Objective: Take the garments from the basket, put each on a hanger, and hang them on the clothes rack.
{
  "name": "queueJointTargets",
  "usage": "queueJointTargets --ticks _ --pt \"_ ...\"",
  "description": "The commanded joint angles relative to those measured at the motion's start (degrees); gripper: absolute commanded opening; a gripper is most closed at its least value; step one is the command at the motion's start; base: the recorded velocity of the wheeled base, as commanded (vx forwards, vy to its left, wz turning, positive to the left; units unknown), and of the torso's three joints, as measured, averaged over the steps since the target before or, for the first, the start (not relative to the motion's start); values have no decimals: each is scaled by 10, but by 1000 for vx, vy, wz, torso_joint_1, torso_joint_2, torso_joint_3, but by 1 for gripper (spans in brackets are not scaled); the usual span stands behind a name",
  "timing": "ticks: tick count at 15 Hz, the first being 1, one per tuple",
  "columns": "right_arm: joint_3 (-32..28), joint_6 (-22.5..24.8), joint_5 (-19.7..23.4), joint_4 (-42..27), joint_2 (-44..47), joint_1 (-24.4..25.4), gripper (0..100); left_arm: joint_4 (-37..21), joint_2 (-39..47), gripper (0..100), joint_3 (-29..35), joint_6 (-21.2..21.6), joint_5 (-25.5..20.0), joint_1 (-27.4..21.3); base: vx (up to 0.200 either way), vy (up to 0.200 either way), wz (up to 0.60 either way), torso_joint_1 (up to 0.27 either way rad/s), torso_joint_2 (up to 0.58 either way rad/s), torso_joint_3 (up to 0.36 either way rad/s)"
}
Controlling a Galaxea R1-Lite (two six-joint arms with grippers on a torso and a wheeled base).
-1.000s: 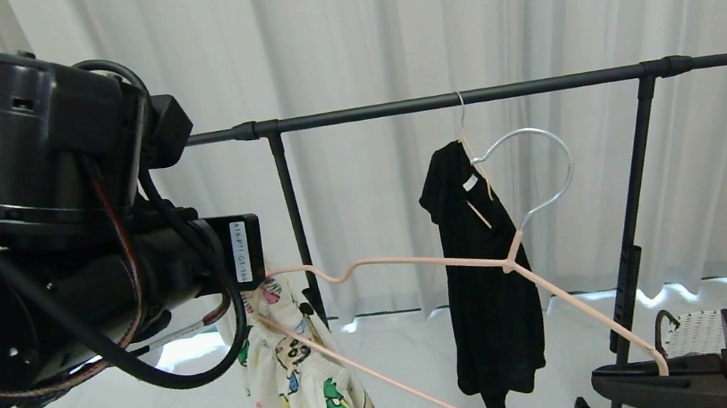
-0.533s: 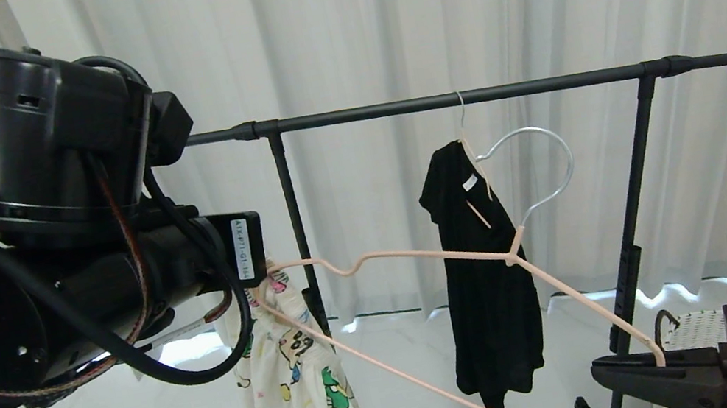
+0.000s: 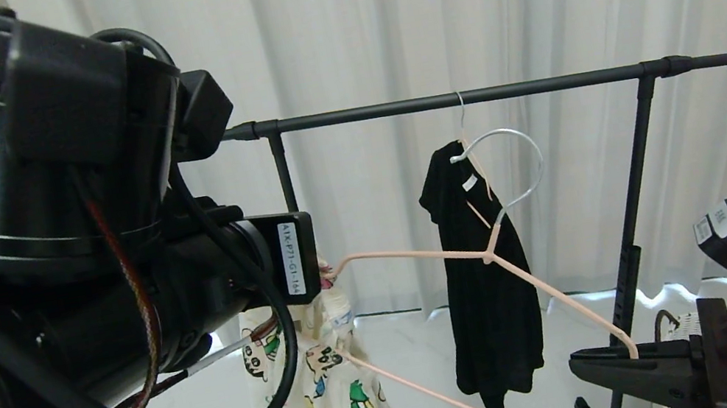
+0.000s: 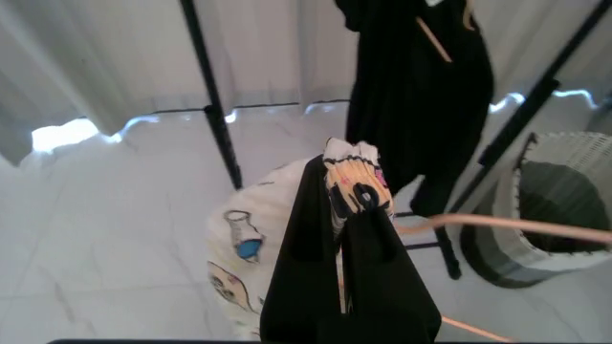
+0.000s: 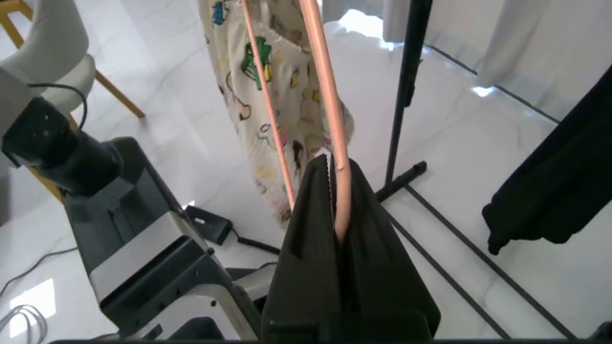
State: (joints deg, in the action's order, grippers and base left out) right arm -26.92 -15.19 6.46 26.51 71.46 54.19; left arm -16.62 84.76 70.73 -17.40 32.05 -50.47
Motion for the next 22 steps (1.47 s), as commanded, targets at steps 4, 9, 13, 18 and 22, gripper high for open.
queueJointTargets --ticks 4,9,13,18,22 --pt "-17 0 0 20 49 4 0 0 14 0 32 -30 0 -38 0 0 0 0 0 0" --pt "-50 -2 0 52 111 14 0 0 25 0 43 -55 -3 -79 0 0 0 0 0 0" --pt "-31 -2 -4 52 100 15 0 0 29 0 47 -52 -1 -17 0 0 0 0 0 0" --pt "23 -2 -9 50 64 14 0 0 19 0 51 -13 -2 24 0 0 0 0 0 0" --pt "17 -3 -36 50 61 8 0 0 23 0 34 -12 -1 22 0 0 0 0 0 0"
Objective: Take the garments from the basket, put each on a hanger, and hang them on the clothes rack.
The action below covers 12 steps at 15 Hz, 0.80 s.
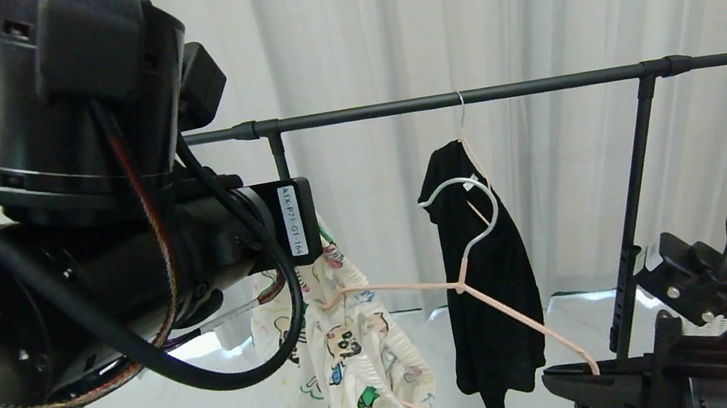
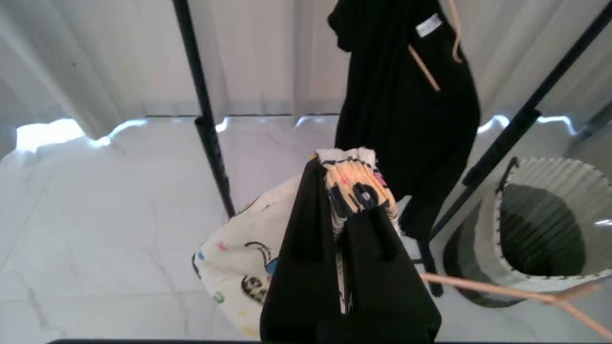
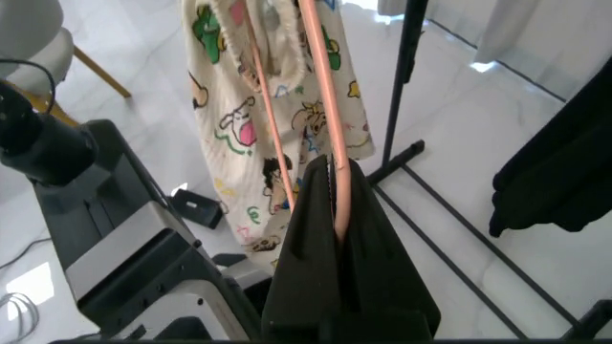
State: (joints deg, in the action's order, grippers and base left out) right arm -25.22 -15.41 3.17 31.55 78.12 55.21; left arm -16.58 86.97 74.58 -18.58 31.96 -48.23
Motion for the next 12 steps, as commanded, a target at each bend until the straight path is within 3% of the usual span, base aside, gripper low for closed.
queueJointTargets --ticks 1,5,8,12 --pt "0 -1 -11 0 -10 -4 0 0 0 0 -4 0 0 0 0 0 0 0 0 0" --pt "-24 0 -11 0 -3 0 0 1 5 0 -2 -21 -2 -60 0 0 0 0 0 0" --pt "-47 1 -14 1 20 28 0 1 36 0 32 -67 -2 -122 0 0 0 0 0 0" --pt "-70 -1 -14 2 47 31 0 1 52 0 61 -72 -2 -129 0 0 0 0 0 0"
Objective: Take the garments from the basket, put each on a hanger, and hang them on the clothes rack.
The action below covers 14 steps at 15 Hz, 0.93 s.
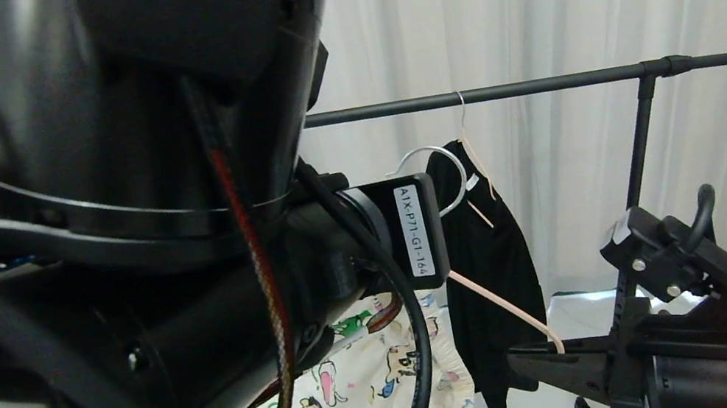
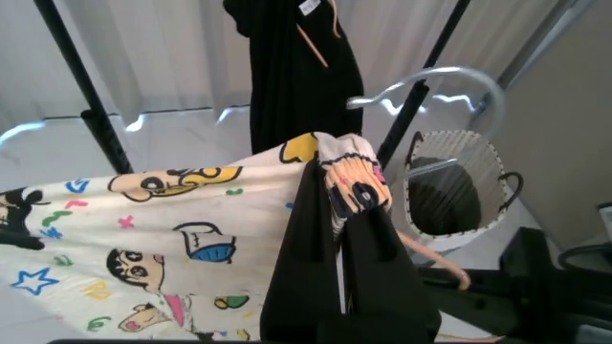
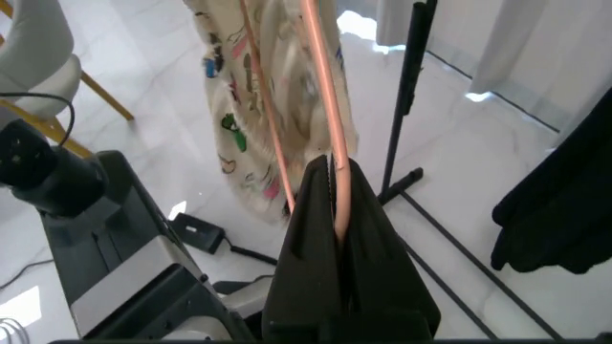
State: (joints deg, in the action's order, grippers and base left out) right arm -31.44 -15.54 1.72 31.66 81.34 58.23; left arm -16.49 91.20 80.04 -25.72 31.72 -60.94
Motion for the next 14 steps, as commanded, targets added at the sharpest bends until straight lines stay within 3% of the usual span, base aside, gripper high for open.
queueJointTargets --ticks 1,6,11,12,14 --pt "-20 -5 0 2 24 1 0 0 10 0 6 0 0 -2 0 0 0 0 0 0" --pt "-86 -15 0 18 97 1 0 0 7 0 9 -1 -1 -1 0 0 0 0 0 0" --pt "-87 -35 -25 24 102 -12 0 -1 -2 0 6 4 4 43 0 0 0 0 0 0" --pt "-87 -41 -33 24 100 -17 0 -1 -12 0 3 9 4 55 0 0 0 0 0 0" --pt "-87 -46 -36 24 97 -21 0 0 -32 0 -23 59 4 71 0 0 0 0 0 0"
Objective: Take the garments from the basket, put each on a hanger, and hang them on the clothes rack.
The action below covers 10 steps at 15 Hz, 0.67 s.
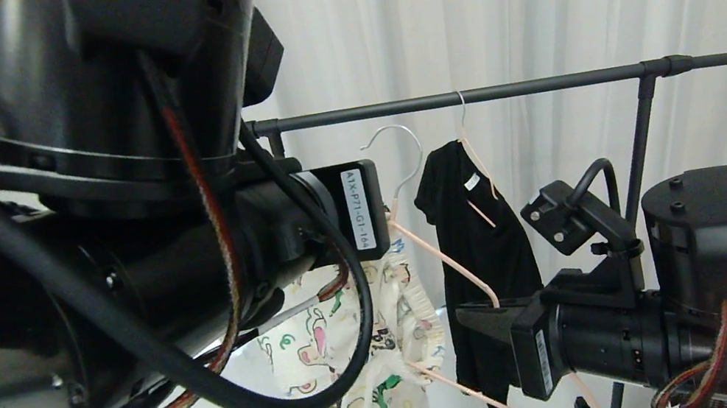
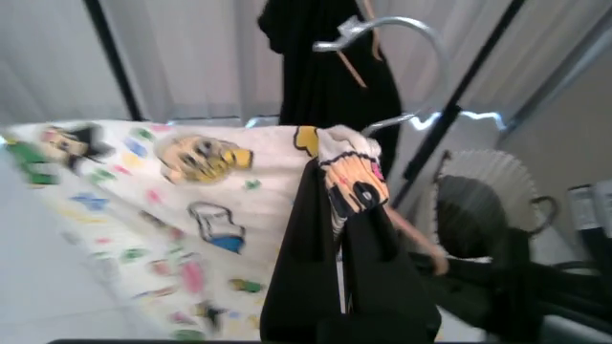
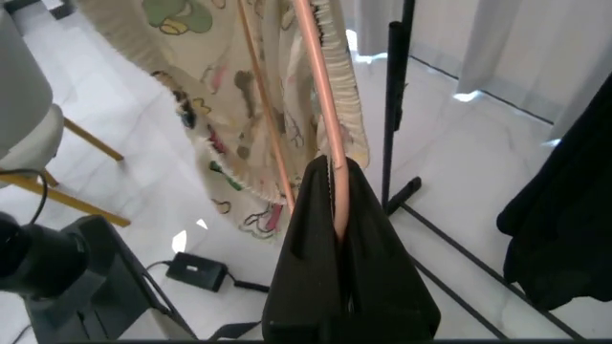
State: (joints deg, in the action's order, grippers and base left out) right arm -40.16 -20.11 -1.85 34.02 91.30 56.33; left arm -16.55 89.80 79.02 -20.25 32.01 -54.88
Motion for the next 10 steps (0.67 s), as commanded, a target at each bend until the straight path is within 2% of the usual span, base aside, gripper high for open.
queueJointTargets --ticks 1,4,5,7,10 --pt "-1 0 -1 1 -2 -2 0 0 -23 0 -24 15 0 10 0 0 0 0 0 0" --pt "0 0 -3 15 -2 1 0 4 -23 0 -39 14 0 5 0 0 0 0 0 0" --pt "0 0 -4 18 -2 1 0 11 -23 100 -40 15 0 5 0 0 0 0 0 0" --pt "1 3 -23 32 -3 1 0 51 -22 100 -53 17 1 7 0 0 0 0 0 0" --pt "3 7 -47 59 -7 -2 0 51 -38 100 -73 25 2 25 0 0 0 0 0 0"
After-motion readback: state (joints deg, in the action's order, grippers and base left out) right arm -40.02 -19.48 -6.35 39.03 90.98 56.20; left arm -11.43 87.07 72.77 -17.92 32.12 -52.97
